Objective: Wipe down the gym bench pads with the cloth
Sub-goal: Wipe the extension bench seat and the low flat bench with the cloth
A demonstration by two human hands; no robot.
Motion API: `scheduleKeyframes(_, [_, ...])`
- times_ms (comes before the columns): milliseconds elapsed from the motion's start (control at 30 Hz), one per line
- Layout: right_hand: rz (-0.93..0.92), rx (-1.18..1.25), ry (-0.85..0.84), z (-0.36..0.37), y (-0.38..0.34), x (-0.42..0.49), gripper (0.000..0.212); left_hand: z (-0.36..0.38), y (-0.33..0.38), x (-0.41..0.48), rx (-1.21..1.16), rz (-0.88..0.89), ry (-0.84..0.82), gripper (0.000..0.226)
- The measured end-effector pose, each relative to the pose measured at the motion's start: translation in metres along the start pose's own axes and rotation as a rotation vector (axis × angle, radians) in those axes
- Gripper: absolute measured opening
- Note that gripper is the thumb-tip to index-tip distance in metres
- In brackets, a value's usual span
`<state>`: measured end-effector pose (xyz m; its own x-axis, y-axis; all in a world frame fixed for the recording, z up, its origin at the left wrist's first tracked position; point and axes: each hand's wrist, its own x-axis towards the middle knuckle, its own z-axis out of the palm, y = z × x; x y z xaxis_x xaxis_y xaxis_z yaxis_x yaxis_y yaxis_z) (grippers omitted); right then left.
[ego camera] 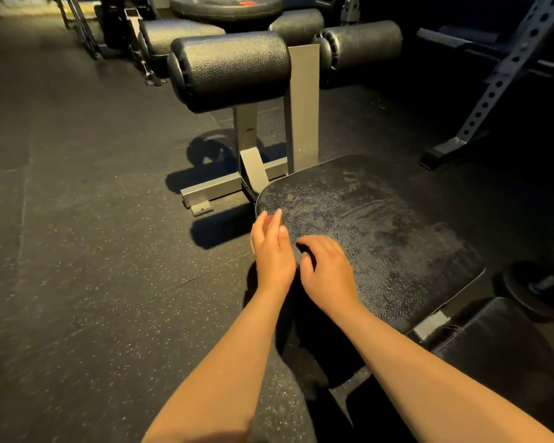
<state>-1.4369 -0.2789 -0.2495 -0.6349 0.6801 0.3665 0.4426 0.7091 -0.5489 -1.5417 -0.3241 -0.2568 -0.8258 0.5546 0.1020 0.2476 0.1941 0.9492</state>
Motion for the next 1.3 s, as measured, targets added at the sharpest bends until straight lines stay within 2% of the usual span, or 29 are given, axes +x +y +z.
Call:
scheduleKeyframes(100, [0.032,0.081,-0.034,-0.008,0.004,0.003,0.032,0.001,0.001,-0.019,-0.109,-0.041,-0.043,0.046])
scheduleKeyframes(200, [-0.005,0.033,-0.103,-0.019,0.009,-0.012,0.032,0.005,-0.002,-0.053,-0.105,0.025,-0.083,0.046])
scheduleKeyframes(400, [-0.039,-0.13,-0.018,-0.032,0.021,-0.062,0.03,0.02,-0.008,-0.091,0.013,0.071,-0.15,0.044])
scheduleKeyframes(500, [-0.077,-0.081,0.026,-0.033,0.019,-0.057,0.031,0.016,-0.009,-0.078,0.107,0.113,-0.123,0.047])
scheduleKeyframes(567, [-0.074,-0.036,0.028,-0.034,0.02,-0.056,0.026,0.017,-0.009,-0.074,0.045,0.08,-0.067,0.045])
scheduleKeyframes(767, [-0.036,0.02,-0.066,-0.053,0.038,-0.067,0.031,0.037,0.007,-0.105,-0.132,-0.019,0.153,0.023])
scheduleKeyframes(833, [-0.051,0.012,-0.057,-0.06,0.047,-0.08,0.03,0.043,0.01,-0.127,-0.165,-0.042,0.143,0.021])
scheduleKeyframes(967, [-0.008,0.05,-0.029,-0.062,0.048,-0.084,0.026,0.054,0.009,-0.16,-0.149,-0.038,0.133,0.035])
scheduleKeyframes(1100, [-0.012,0.098,-0.028,-0.062,0.049,-0.082,0.026,0.048,0.016,-0.139,-0.134,0.045,0.126,0.023])
scheduleKeyframes(1233, [0.005,0.121,-0.071,-0.064,0.051,-0.081,0.027,0.041,0.029,-0.111,-0.209,-0.117,0.232,0.02])
scheduleKeyframes(1300, [-0.035,0.122,-0.123,-0.065,0.052,-0.078,0.032,0.048,0.034,-0.114,-0.246,-0.134,0.224,0.022])
